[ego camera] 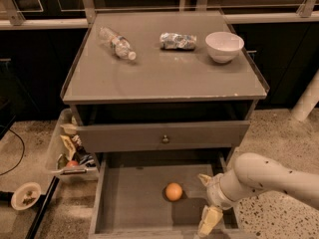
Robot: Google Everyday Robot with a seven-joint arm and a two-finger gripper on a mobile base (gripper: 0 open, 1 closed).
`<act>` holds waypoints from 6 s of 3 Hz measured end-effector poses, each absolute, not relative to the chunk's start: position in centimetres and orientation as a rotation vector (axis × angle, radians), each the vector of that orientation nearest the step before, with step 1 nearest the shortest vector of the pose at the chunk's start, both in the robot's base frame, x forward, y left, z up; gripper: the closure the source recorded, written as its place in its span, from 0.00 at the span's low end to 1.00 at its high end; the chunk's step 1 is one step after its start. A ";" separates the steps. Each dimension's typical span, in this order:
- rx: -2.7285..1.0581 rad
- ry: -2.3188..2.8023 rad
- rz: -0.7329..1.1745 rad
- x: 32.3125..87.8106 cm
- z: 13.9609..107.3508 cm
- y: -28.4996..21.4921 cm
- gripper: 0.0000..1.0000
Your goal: Pick orange from middle drawer and place on counter
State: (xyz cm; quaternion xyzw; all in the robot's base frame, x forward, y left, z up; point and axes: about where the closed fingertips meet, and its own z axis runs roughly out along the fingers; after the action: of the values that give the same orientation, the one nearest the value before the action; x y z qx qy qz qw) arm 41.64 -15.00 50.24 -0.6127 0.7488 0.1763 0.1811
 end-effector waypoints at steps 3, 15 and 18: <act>-1.639 2.065 0.595 41.8 46.6 -13.5 0.00; -1.428 1.865 0.879 49.2 39.6 -7.7 1.00; -1.471 1.737 0.604 52.2 57.2 -14.6 1.00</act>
Offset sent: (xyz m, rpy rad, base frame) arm -0.0132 0.0128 -0.0385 0.1119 0.0853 -0.0102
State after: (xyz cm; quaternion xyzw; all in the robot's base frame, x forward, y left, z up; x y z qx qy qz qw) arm 52.21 -14.57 57.20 -0.5768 0.6814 0.2367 0.3833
